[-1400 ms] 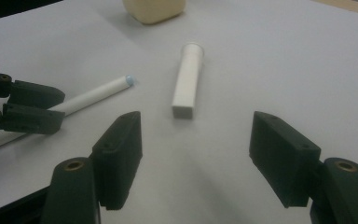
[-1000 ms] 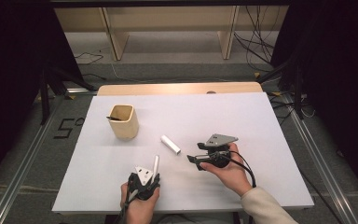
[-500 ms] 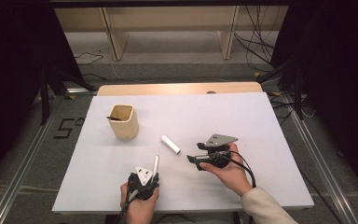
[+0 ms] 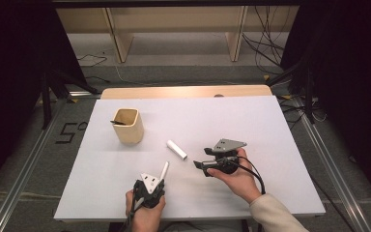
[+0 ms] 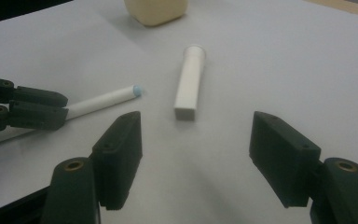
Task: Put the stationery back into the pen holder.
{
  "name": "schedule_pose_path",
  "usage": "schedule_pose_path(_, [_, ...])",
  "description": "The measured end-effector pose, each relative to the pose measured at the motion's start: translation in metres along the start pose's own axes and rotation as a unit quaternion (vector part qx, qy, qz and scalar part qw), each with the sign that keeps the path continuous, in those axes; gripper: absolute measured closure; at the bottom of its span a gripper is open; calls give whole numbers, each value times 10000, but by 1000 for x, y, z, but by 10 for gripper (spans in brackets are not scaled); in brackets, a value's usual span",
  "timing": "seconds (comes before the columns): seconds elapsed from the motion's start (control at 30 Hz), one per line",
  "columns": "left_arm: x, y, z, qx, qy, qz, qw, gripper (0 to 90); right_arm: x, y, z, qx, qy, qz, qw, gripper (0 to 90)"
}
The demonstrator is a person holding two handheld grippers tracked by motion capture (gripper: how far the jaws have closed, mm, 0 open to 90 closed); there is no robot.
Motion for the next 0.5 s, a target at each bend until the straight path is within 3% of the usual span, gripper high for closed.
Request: schedule_pose_path(0.5, [-5, 1, 0, -3, -46, 187, 9998, 787, 1, 0, 0, 31, -15, 19, 10000, 352])
Point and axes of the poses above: each handheld gripper's, and its own axes: y roughly backward along the jaws, z roughly out of its underside, x roughly to its right, the point moved 2 cm from there along -y, roughly forward along the jaws, and after that the axes turned 11 degrees about -x, right-handed, at the moved point
